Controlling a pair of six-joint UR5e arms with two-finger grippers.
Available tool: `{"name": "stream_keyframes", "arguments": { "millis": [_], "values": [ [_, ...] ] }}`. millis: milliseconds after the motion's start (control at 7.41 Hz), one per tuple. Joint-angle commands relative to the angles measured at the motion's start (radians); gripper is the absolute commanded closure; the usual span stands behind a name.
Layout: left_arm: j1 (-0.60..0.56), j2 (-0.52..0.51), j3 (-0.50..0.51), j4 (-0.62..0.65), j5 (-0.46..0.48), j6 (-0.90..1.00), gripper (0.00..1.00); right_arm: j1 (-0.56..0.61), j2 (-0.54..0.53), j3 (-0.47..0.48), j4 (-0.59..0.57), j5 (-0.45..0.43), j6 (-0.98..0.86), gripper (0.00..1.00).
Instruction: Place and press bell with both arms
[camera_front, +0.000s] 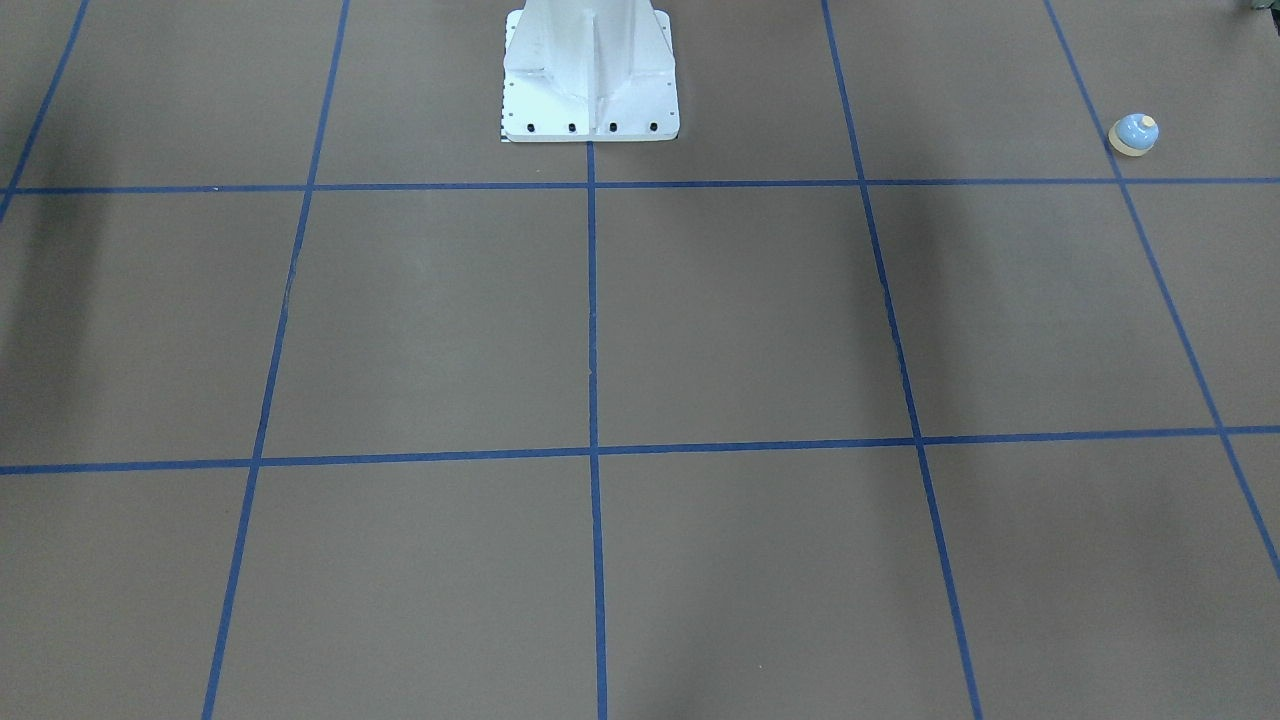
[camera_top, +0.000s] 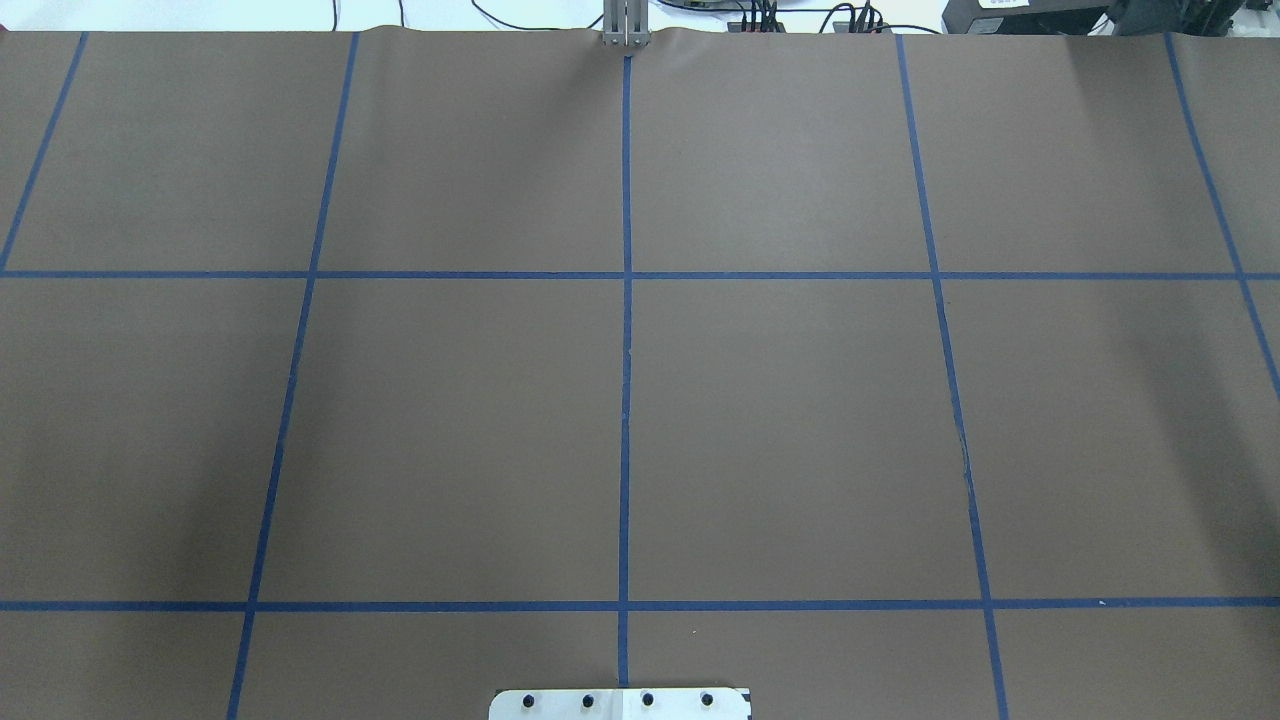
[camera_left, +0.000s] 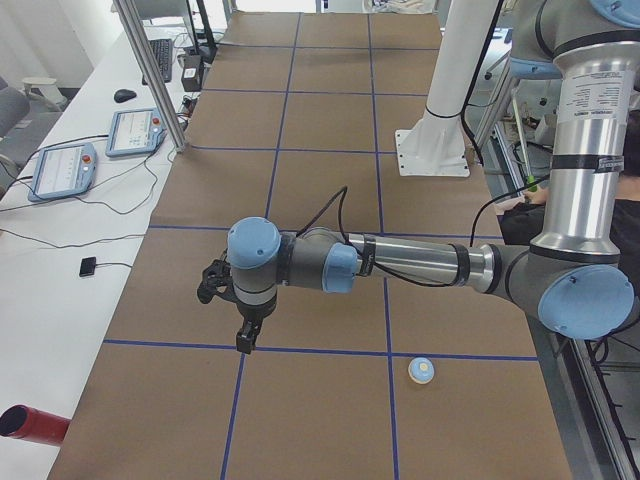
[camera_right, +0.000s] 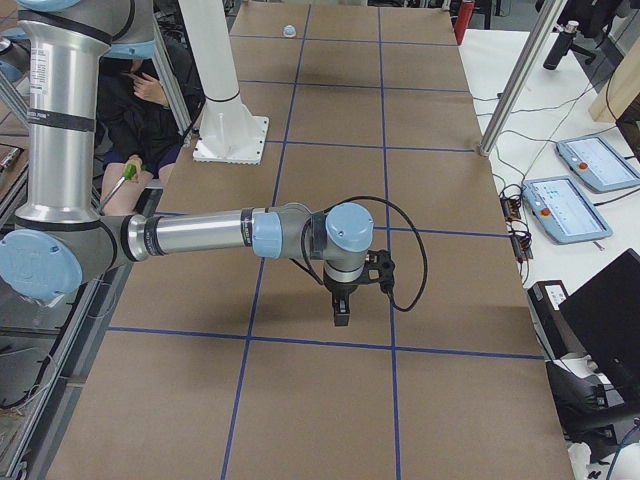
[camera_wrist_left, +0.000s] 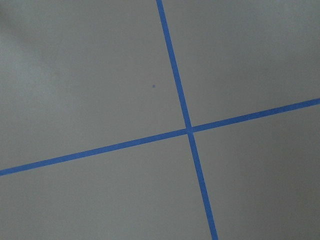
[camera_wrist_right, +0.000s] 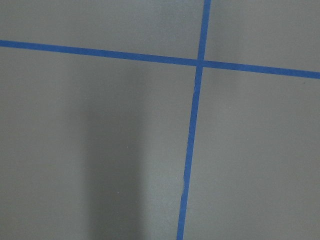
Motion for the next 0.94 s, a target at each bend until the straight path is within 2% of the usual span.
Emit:
{"name": "stream_keyframes", "arguments": {
  "millis": [0,270,405,540,675,810],
  "values": [
    [0.0,0.0,-0.002,0.005,0.002,-0.003,0.0,0.0,0.0,0.004,0.001,0.004,0.002,0.0],
    [0.0,-0.017,-0.021,0.044,0.004,-0.003,0.0,0.0,0.001,0.007,0.001,0.004,0.004,0.0],
    [0.0,-0.018,-0.067,0.104,0.027,-0.003,0.0,0.0,0.001,0.013,0.001,0.004,0.004,0.0],
    [0.002,-0.035,-0.156,0.226,0.1,-0.003,0.0,0.0,0.001,0.015,0.002,0.009,0.004,0.0],
    [0.032,-0.044,-0.263,0.37,0.129,-0.005,0.0,0.0,0.001,0.015,0.002,0.01,0.002,0.0],
    [0.058,-0.054,-0.343,0.455,0.174,-0.032,0.0,0.0,0.001,0.015,0.002,0.01,0.002,0.0]
  ]
}}
